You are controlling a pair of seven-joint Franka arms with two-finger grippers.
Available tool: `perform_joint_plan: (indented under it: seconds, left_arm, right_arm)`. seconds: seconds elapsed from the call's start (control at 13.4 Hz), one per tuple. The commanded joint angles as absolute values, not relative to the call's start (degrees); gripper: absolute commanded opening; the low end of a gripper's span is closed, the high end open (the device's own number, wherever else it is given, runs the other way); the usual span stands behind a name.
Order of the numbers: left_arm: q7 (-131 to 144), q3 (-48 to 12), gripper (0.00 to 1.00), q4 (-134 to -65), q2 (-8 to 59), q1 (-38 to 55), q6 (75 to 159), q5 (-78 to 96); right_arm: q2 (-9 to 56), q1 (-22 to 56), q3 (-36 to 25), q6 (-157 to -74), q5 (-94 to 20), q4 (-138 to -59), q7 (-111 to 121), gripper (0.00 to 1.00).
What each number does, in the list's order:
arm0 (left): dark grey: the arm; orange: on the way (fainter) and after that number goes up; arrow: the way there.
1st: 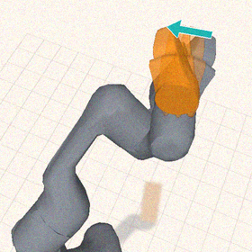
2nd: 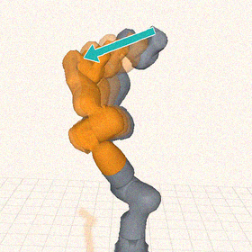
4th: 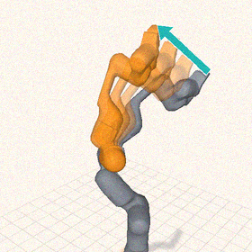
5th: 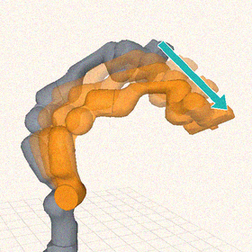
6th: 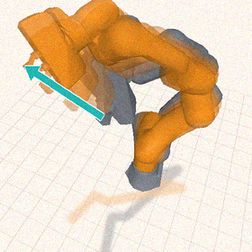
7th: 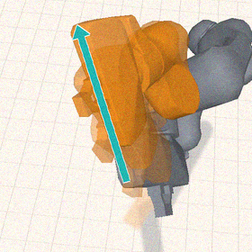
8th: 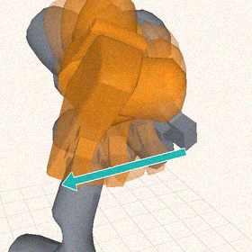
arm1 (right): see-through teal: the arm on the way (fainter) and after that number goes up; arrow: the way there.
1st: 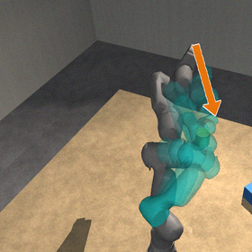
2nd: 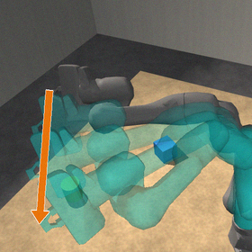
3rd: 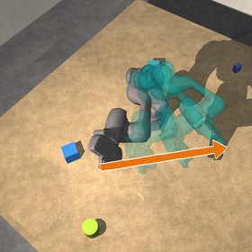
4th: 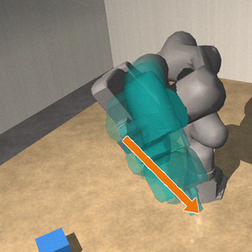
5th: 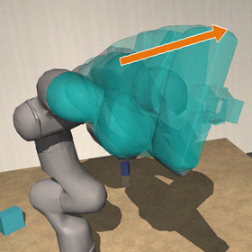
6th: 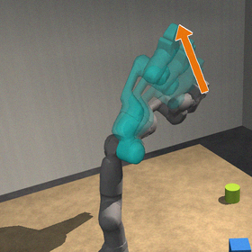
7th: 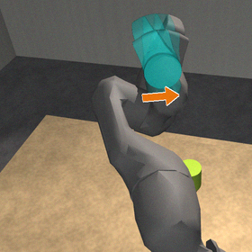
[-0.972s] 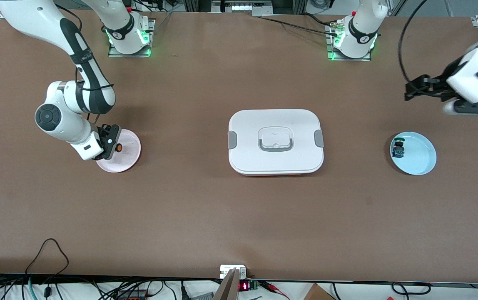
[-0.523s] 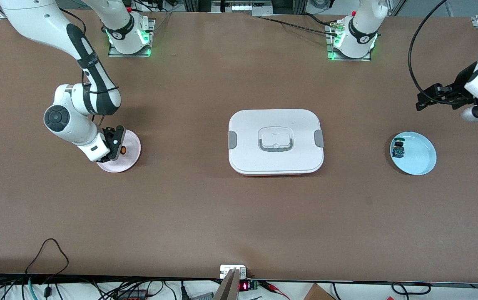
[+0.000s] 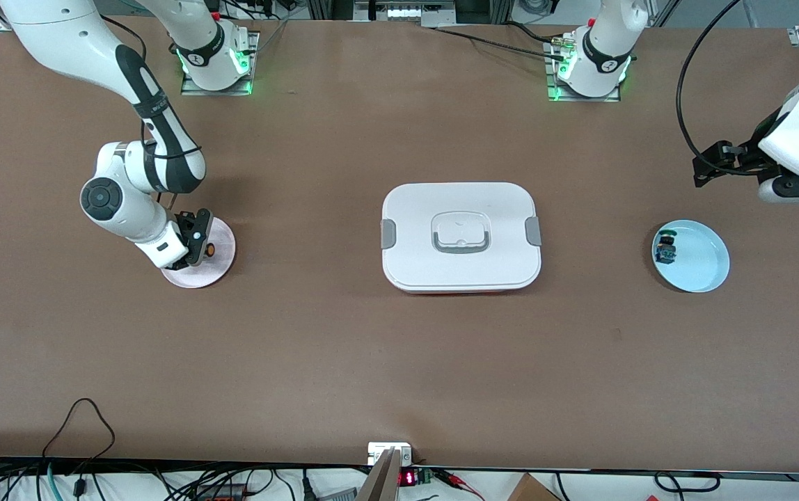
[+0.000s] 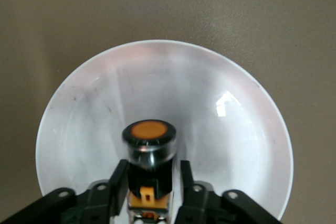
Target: Transfer orange switch to right arm and place
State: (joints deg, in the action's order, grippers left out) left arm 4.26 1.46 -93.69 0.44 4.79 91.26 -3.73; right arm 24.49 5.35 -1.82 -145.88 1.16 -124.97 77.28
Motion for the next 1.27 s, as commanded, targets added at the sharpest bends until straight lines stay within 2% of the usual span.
perform_joint_plan:
  seconds: [0.0,0.22,0.52,0.75,0.97,1.2]
  left_arm:
    - [4.7,1.4,1.00,-91.9,1.0,5.1,91.2,-4.7]
    - [4.6,1.5,1.00,-91.8,1.2,4.4,91.2,-4.7]
    - [4.6,1.5,1.00,-91.8,1.2,4.5,91.1,-4.7]
    - [4.7,1.5,1.00,-91.8,1.2,4.5,91.0,-4.7]
    - [4.7,1.5,1.00,-91.8,1.2,4.5,90.9,-4.7]
    - [4.6,1.5,1.00,-91.8,1.2,4.5,90.8,-4.7]
  right_arm:
    - [23.3,5.0,-1.8,-146.7,1.8,-125.9,76.9,1.00]
    - [19.1,4.9,-1.7,-141.9,0.5,-124.9,76.6,1.00]
    - [14.6,5.1,-1.7,-133.4,0.1,-119.0,72.6,1.00]
    - [12.7,5.1,-1.8,-123.9,-7.3,-113.0,69.8,1.00]
    - [11.5,5.4,-1.8,-114.6,-8.2,-107.0,55.0,1.00]
    - [10.6,6.1,-1.8,-109.3,-8.3,-104.4,38.8,1.00]
